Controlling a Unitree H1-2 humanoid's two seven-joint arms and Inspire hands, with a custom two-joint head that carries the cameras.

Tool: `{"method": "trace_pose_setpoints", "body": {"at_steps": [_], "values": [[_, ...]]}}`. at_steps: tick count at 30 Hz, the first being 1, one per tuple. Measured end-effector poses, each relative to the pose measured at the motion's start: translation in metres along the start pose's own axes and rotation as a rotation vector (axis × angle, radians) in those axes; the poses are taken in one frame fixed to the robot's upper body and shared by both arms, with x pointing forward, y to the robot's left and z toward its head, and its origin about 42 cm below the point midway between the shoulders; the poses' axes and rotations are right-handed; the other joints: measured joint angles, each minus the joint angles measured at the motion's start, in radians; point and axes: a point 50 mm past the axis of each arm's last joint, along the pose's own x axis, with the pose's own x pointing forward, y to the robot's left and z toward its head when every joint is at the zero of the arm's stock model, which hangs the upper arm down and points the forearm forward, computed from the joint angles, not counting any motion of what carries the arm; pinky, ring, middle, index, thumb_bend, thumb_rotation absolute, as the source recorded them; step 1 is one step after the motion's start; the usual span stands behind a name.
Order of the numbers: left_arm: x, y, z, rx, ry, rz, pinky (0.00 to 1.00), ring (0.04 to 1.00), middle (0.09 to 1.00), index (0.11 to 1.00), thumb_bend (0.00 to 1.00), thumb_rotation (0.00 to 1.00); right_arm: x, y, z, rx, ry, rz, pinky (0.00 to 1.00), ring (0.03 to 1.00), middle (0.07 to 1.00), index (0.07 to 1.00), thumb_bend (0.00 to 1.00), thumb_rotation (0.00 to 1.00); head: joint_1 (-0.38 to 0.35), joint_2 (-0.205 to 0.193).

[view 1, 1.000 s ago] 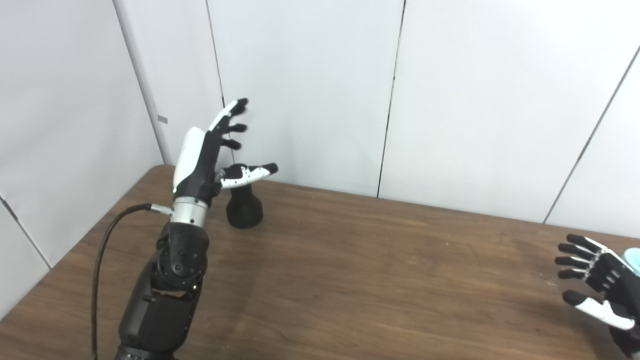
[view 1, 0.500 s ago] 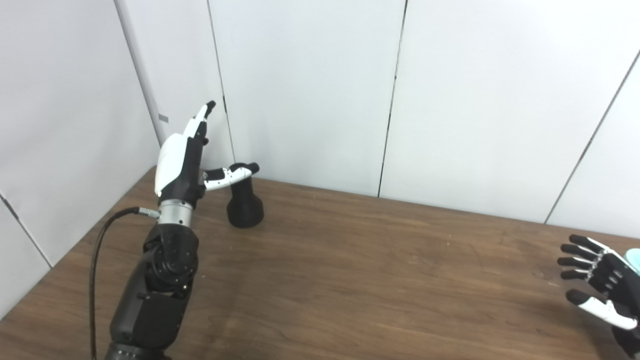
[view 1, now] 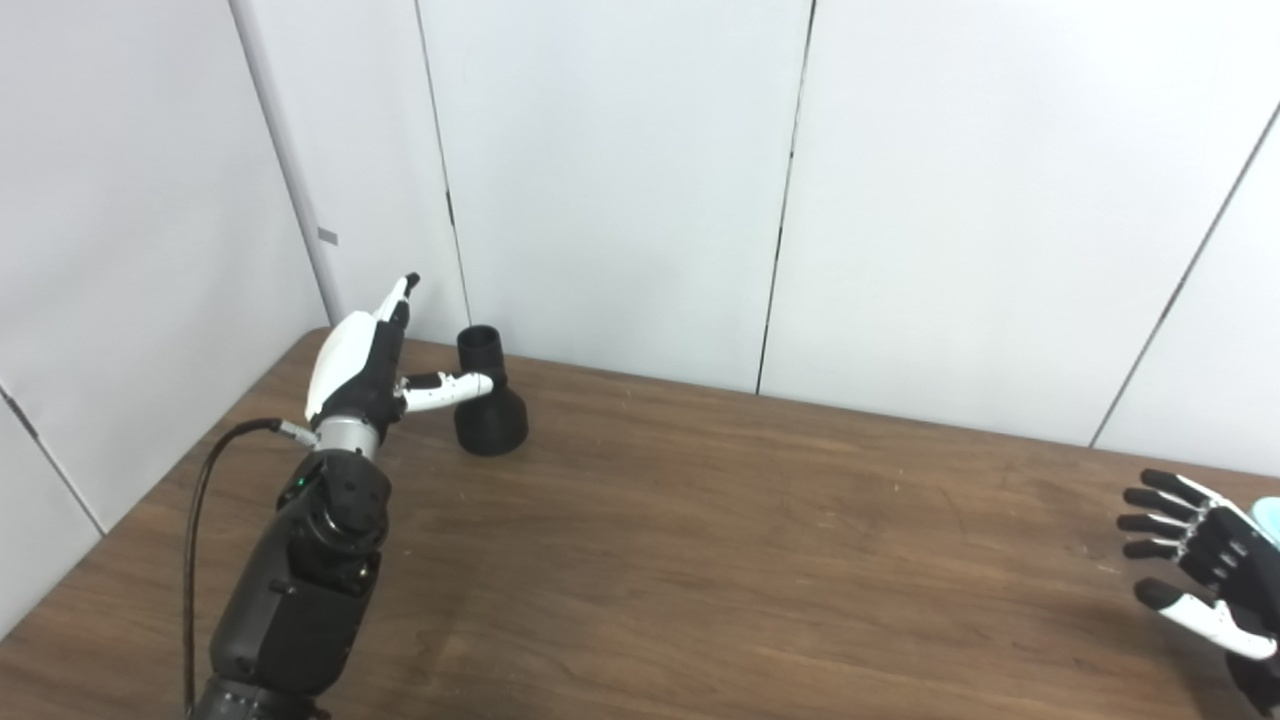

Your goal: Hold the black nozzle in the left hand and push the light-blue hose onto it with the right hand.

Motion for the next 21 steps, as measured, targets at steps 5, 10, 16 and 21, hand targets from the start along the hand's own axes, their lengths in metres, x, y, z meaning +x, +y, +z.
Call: {"method": "trace_pose_setpoints", "body": {"at_steps": [5,10,16,21], "values": [[0.009,-0.006,-0.011,0.010,0.055,-0.064,1.00,1.000,0.985,1.000,0.91,0.41,0.000,0.000,0.001,-0.002,-0.004,0.000,0.58,0.675,0.742,0.774,1.00,0.42,-0.002,0.005],[0.012,-0.007,-0.014,0.032,0.076,-0.081,1.00,1.000,0.985,1.000,0.91,0.41,-0.002,0.000,0.003,-0.006,-0.013,0.001,0.58,0.676,0.744,0.775,1.00,0.42,-0.005,0.011],[0.022,-0.012,-0.016,0.074,0.108,-0.096,1.00,1.000,0.972,0.972,0.93,0.42,-0.002,0.000,0.004,-0.007,-0.015,0.001,0.58,0.677,0.744,0.776,1.00,0.41,-0.008,0.015],[0.024,-0.026,-0.022,0.103,0.135,-0.149,1.00,0.994,0.932,0.913,0.91,0.40,-0.005,0.000,0.005,-0.012,-0.021,-0.001,0.58,0.677,0.744,0.776,1.00,0.42,-0.014,0.023]]}}
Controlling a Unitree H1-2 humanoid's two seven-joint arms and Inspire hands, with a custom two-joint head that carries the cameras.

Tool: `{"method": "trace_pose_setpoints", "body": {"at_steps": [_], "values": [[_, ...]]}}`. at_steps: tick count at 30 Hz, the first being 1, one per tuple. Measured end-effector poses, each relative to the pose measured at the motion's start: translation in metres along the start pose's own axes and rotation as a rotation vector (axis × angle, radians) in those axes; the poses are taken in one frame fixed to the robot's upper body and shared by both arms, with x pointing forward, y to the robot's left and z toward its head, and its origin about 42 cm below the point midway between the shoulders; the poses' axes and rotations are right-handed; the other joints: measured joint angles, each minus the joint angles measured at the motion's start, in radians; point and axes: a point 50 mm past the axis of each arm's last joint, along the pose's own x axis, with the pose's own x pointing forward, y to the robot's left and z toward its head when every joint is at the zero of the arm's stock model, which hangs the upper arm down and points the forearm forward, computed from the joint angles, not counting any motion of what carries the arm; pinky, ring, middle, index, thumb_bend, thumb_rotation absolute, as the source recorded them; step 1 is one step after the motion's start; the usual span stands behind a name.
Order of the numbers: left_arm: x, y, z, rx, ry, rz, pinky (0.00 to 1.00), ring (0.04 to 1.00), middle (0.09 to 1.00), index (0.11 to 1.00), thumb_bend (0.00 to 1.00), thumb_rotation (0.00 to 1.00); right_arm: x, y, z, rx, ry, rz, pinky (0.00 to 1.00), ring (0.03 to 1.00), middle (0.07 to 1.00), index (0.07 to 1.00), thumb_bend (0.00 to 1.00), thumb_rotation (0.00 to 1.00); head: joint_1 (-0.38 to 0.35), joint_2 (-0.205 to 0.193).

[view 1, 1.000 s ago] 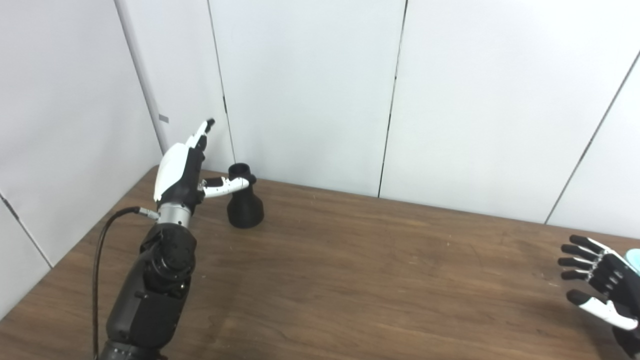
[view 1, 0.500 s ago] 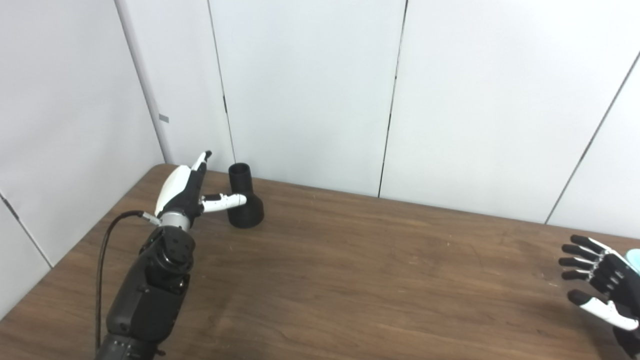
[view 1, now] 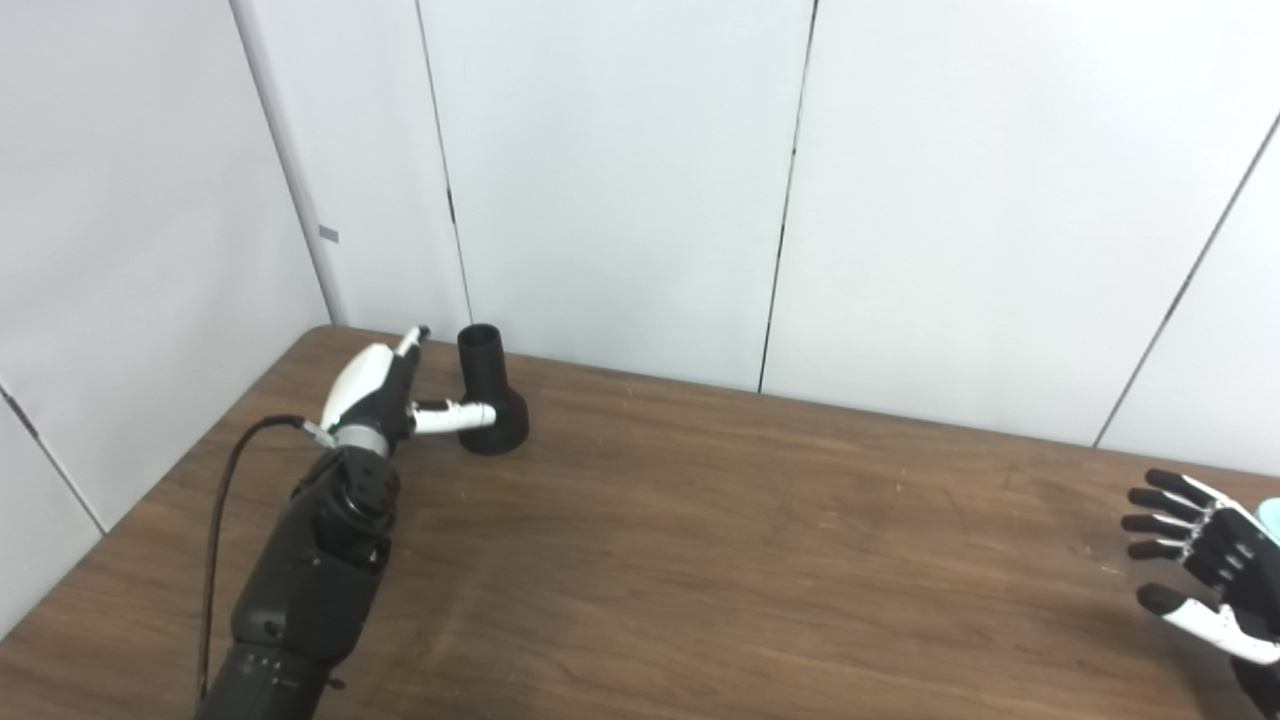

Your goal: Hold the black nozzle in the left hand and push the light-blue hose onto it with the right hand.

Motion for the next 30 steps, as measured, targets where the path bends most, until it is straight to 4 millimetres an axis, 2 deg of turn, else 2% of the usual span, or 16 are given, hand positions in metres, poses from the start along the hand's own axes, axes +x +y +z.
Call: {"method": "trace_pose_setpoints", "body": {"at_steps": [12,30], "values": [[0.013,-0.008,0.014,0.039,-0.010,-0.042,1.00,0.960,0.877,0.862,0.90,0.39,-0.006,0.000,0.002,-0.008,-0.010,0.001,0.58,0.678,0.745,0.777,0.99,0.40,-0.006,0.014],[0.021,-0.019,0.005,0.026,0.024,-0.058,1.00,0.913,0.829,0.825,0.87,0.33,-0.014,0.000,0.005,-0.015,-0.023,0.007,0.58,0.681,0.748,0.781,0.99,0.40,-0.018,0.034]]}}
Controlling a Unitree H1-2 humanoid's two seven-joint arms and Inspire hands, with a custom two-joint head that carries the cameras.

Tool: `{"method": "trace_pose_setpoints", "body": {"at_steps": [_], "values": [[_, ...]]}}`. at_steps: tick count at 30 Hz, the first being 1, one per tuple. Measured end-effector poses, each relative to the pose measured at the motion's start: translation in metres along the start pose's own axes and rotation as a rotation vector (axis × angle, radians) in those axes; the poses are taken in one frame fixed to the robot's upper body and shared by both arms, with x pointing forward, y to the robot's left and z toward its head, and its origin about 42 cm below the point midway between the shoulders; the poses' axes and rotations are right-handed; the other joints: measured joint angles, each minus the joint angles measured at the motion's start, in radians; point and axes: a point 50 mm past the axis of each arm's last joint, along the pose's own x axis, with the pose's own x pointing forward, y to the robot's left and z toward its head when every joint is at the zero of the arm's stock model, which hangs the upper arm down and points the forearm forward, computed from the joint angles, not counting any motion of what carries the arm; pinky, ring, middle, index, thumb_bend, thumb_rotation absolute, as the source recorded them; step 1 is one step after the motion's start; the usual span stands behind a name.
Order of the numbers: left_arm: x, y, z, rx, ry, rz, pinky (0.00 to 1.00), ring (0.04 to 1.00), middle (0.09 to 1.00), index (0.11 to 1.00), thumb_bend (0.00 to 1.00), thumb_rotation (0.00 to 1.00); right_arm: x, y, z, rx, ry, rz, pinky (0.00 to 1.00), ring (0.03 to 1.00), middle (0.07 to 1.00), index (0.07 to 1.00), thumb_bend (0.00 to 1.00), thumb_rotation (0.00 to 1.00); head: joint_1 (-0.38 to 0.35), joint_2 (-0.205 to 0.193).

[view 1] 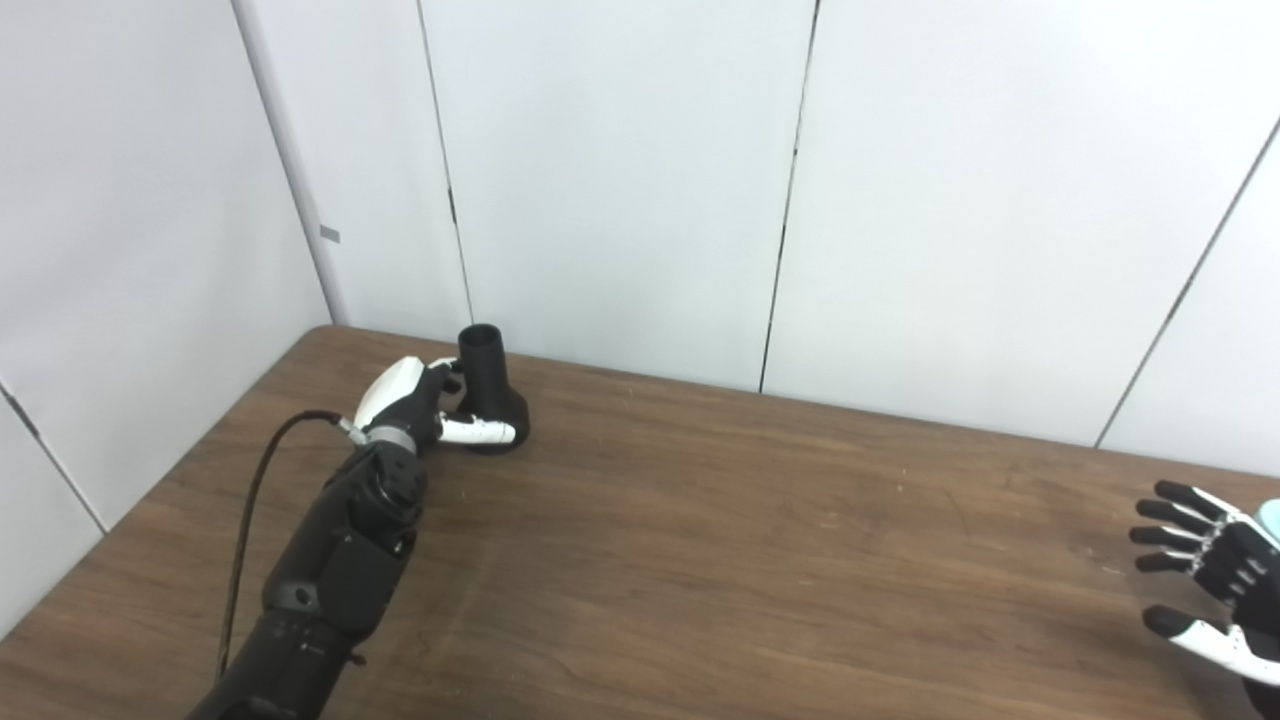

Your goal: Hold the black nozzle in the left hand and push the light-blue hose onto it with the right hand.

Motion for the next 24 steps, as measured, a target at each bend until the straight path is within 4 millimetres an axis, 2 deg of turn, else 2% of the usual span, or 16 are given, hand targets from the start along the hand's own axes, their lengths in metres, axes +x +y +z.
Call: {"method": "trace_pose_setpoints", "body": {"at_steps": [7,13,24], "values": [[0.002,-0.003,0.002,0.017,-0.001,0.012,1.00,0.879,0.805,0.775,0.84,0.27,-0.004,0.001,0.001,-0.004,-0.002,0.003,0.58,0.682,0.750,0.783,0.98,0.39,-0.002,0.005],[0.002,-0.004,0.003,0.002,-0.036,0.016,1.00,0.841,0.714,0.729,0.81,0.16,-0.005,0.001,0.001,-0.005,-0.003,0.005,0.58,0.682,0.749,0.782,0.97,0.39,-0.008,0.014],[0.003,-0.012,-0.002,-0.004,-0.071,0.012,1.00,0.837,0.699,0.710,0.80,0.14,-0.009,0.003,0.003,-0.001,-0.010,-0.001,0.58,0.680,0.749,0.785,0.96,0.38,-0.015,0.014]]}}
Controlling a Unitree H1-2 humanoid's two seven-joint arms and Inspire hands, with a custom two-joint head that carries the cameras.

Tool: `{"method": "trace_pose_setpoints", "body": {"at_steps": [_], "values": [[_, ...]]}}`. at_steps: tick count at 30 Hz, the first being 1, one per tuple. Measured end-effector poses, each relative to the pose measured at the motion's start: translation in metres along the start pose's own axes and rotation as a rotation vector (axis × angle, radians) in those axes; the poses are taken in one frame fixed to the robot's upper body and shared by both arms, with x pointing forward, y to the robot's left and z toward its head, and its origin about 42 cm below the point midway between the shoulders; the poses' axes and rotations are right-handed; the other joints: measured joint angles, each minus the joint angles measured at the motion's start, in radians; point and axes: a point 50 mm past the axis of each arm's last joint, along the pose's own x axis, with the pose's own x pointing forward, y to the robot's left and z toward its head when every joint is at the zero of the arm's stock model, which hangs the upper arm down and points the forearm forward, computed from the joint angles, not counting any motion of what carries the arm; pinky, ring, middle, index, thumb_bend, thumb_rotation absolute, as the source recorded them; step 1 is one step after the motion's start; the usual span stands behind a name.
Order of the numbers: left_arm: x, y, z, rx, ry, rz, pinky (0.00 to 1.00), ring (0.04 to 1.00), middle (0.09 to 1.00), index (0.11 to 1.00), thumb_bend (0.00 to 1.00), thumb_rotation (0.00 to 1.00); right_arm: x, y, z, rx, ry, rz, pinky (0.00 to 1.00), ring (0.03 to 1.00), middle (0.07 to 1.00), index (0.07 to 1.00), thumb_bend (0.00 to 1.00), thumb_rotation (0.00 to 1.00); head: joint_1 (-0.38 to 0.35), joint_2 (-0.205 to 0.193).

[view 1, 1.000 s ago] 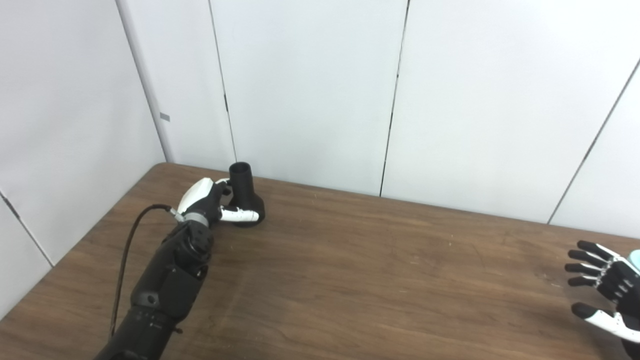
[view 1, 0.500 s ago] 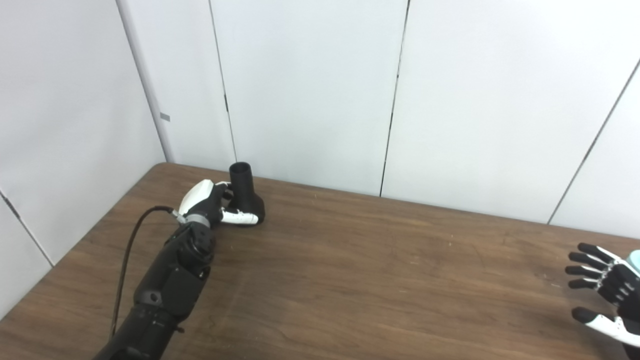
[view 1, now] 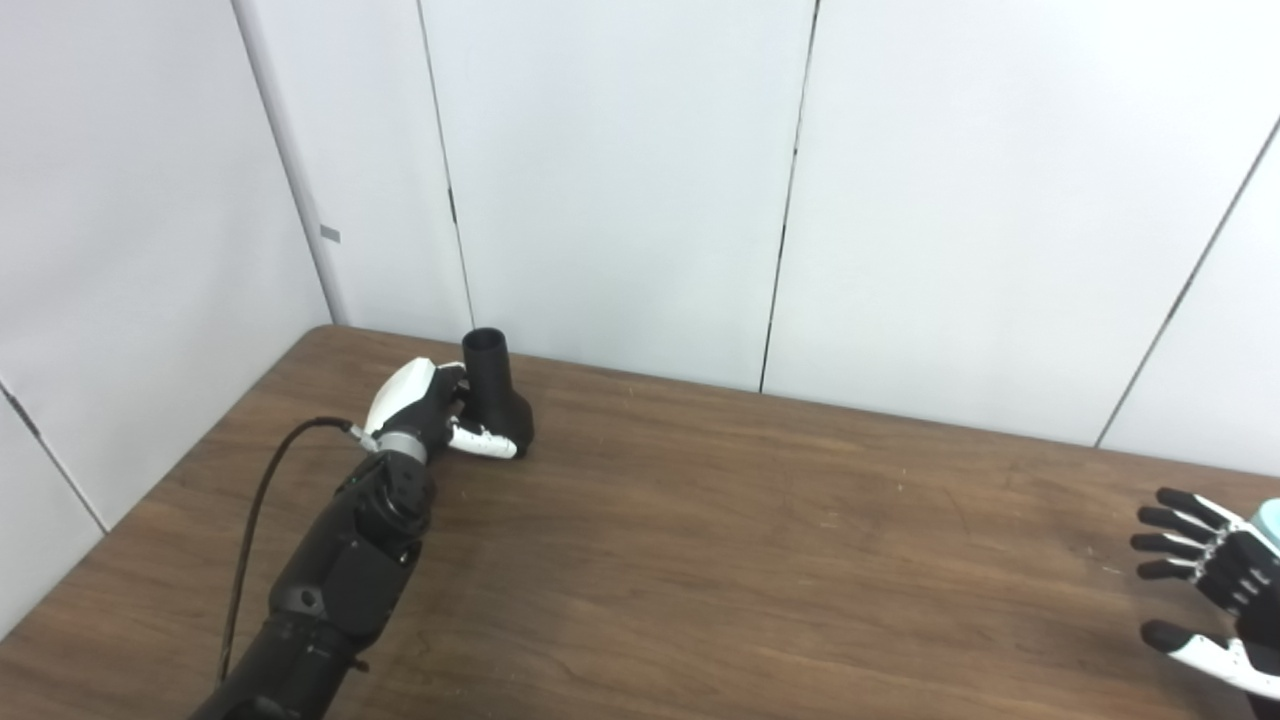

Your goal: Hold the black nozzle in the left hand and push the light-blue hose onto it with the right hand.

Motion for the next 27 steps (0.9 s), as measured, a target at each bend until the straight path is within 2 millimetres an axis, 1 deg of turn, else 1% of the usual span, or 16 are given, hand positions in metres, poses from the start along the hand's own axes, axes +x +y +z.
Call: {"method": "trace_pose_setpoints", "body": {"at_steps": [7,11,13,14,15,16,17,19,27], "values": [[0.0013,-0.0022,0.0018,0.027,-0.005,-0.006,1.00,0.840,0.699,0.710,0.81,0.14,-0.0011,0.0006,0.0010,0.006,-0.005,-0.006,0.59,0.681,0.751,0.787,0.96,0.38,0.000,0.003],[0.0021,-0.0013,0.0008,0.040,-0.009,-0.009,1.00,0.821,0.673,0.679,0.80,0.12,-0.0012,0.0008,0.0011,0.007,-0.006,-0.012,0.59,0.680,0.750,0.786,0.96,0.38,0.000,0.005],[0.0023,-0.0012,0.0002,0.042,-0.010,-0.008,1.00,0.719,0.602,0.626,0.78,0.07,-0.0013,0.0010,0.0012,0.006,-0.006,-0.011,0.59,0.681,0.751,0.787,0.96,0.38,0.000,0.005],[0.0024,-0.0013,-0.0004,0.043,-0.009,-0.006,1.00,0.675,0.573,0.547,0.63,0.06,-0.0014,0.0014,0.0015,0.006,-0.007,-0.011,0.59,0.681,0.751,0.788,0.96,0.38,-0.003,0.011],[0.0028,-0.0009,-0.0012,0.044,-0.007,0.001,1.00,0.660,0.563,0.520,0.58,0.06,-0.0016,0.0018,0.0017,0.005,-0.008,-0.011,0.59,0.682,0.751,0.788,0.96,0.38,-0.003,0.011],[0.0033,0.0000,-0.0018,0.048,-0.007,0.012,1.00,0.647,0.554,0.506,0.55,0.06,-0.0017,0.0021,0.0020,0.005,-0.009,-0.010,0.59,0.682,0.750,0.788,0.96,0.38,-0.003,0.011],[0.0038,0.0017,-0.0017,0.052,-0.009,0.020,0.99,0.641,0.526,0.490,0.53,0.02,-0.0019,0.0023,0.0024,0.005,-0.010,-0.010,0.59,0.682,0.749,0.788,0.96,0.38,-0.003,0.011],[0.0044,0.0039,-0.0024,0.057,-0.009,0.026,0.98,0.649,0.517,0.475,0.53,0.01,-0.0025,0.0033,0.0028,0.004,-0.012,-0.008,0.59,0.682,0.748,0.789,0.96,0.39,-0.003,0.011],[0.0043,0.0027,-0.0020,0.059,-0.019,0.025,0.98,0.677,0.522,0.460,0.52,0.00,-0.0026,0.0040,0.0027,0.003,-0.011,-0.006,0.59,0.682,0.747,0.787,0.97,0.40,-0.003,0.011]]}}
